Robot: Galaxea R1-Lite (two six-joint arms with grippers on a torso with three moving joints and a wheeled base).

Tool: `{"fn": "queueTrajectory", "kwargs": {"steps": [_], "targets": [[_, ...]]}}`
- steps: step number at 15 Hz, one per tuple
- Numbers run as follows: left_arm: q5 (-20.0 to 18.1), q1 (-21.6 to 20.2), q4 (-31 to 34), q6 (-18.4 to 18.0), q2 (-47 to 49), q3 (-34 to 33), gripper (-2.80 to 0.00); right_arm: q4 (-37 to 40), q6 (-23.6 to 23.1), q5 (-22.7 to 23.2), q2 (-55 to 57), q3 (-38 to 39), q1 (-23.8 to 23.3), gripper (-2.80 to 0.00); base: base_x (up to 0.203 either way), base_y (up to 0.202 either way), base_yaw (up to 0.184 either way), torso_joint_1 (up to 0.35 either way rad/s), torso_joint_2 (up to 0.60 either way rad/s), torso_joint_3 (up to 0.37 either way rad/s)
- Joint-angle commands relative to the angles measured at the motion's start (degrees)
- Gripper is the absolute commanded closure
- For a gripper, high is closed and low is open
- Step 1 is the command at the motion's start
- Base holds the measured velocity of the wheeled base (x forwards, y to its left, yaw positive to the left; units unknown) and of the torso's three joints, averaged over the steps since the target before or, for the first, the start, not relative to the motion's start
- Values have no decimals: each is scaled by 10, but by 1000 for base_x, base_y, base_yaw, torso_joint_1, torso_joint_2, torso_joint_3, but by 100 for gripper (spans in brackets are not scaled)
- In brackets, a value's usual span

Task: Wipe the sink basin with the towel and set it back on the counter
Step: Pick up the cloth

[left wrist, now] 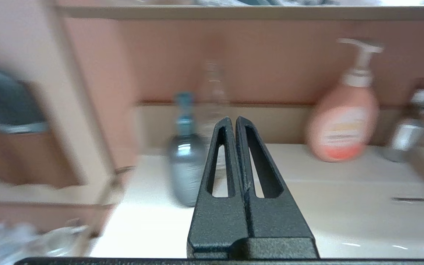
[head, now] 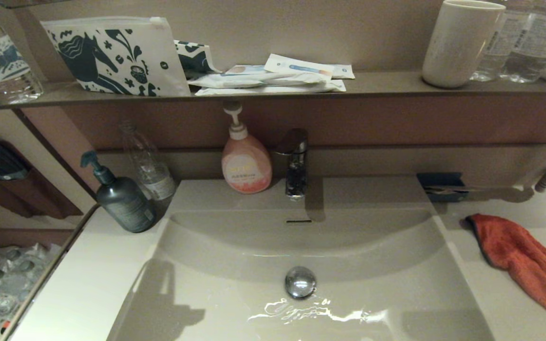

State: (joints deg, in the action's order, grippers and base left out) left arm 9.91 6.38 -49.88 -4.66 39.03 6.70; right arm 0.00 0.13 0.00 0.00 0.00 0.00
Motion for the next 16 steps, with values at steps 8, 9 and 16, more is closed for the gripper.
{"fn": "queueTrajectory", "kwargs": {"steps": [8, 9, 16], "targets": [[-148, -63, 355, -13, -339, -33, 0, 0, 0, 0, 0, 0, 0, 0, 0, 0, 0, 0, 0, 0], [-168, -63, 411, -13, -374, -37, 0, 0, 0, 0, 0, 0, 0, 0, 0, 0, 0, 0, 0, 0], [-145, -64, 476, -3, -389, -61, 0, 0, 0, 0, 0, 0, 0, 0, 0, 0, 0, 0, 0, 0]]}}
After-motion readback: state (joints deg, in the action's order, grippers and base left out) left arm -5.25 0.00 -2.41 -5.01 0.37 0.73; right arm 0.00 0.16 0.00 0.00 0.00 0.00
